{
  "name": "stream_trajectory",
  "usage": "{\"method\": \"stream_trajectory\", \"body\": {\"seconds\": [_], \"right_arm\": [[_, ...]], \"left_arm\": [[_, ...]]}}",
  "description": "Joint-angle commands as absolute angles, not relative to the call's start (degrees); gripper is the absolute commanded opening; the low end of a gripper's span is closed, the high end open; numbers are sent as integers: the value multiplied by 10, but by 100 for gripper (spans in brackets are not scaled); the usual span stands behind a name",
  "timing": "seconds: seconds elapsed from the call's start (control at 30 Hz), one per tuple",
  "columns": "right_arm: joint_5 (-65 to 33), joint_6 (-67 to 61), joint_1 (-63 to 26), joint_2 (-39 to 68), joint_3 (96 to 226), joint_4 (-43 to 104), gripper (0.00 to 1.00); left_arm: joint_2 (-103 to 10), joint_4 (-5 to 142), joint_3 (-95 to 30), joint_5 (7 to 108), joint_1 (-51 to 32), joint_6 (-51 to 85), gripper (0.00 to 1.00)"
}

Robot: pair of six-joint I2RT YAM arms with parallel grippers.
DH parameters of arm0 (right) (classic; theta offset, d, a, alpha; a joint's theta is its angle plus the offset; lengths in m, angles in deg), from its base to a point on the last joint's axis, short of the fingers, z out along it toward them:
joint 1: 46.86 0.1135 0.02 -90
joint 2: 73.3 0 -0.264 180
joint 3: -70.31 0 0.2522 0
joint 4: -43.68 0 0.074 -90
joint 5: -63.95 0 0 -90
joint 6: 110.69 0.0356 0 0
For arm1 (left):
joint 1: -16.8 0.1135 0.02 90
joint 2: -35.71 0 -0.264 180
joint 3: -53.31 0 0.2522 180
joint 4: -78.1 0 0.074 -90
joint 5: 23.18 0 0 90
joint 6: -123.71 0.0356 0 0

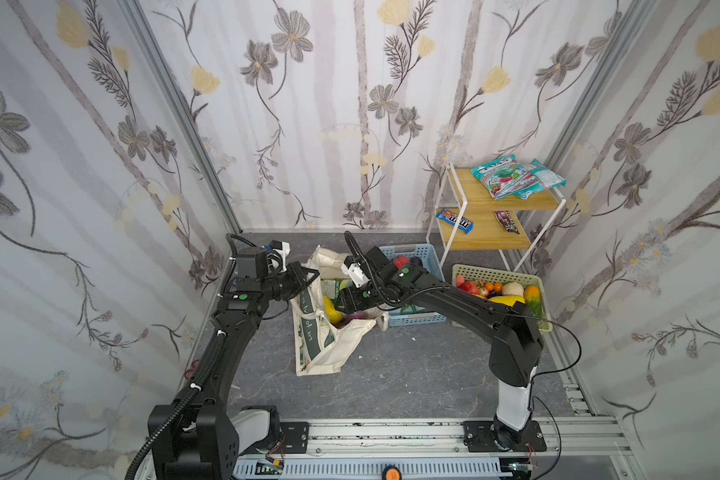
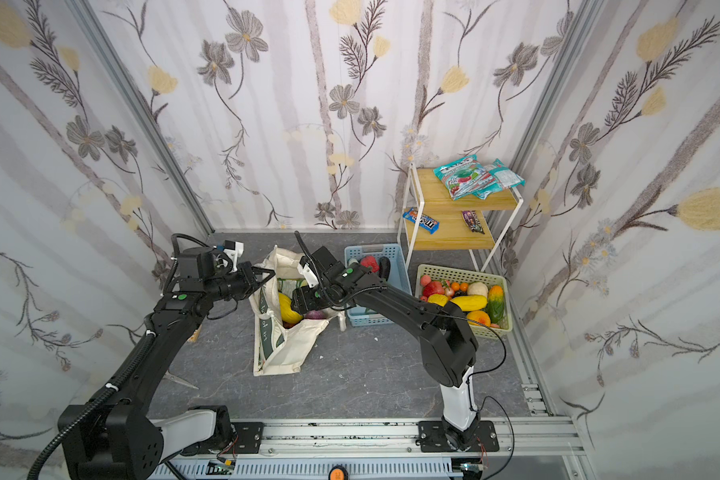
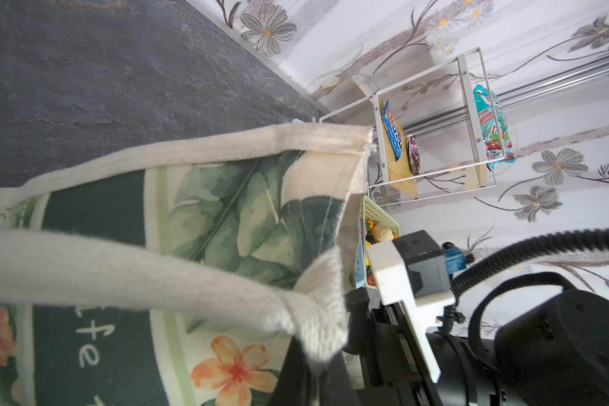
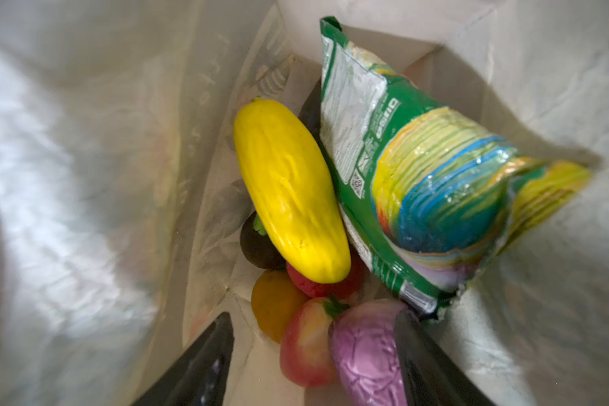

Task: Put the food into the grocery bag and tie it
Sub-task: 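Lower the purple vegetable into the tote bag and open the right gripper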

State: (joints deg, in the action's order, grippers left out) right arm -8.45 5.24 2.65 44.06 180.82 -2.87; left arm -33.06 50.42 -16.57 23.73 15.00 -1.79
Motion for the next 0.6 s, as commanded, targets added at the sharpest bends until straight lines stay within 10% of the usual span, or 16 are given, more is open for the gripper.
{"method": "stream_trajectory", "body": {"seconds": [0.0,0.57], "right_arm": [[-97,54,20,408,1810,-7,72],[-157,68,-91,327,1695,-17,50]], "left_arm": [[-328,517,-164,236,150,-11,0],[-333,517,-170,232,151,-12,0]]}}
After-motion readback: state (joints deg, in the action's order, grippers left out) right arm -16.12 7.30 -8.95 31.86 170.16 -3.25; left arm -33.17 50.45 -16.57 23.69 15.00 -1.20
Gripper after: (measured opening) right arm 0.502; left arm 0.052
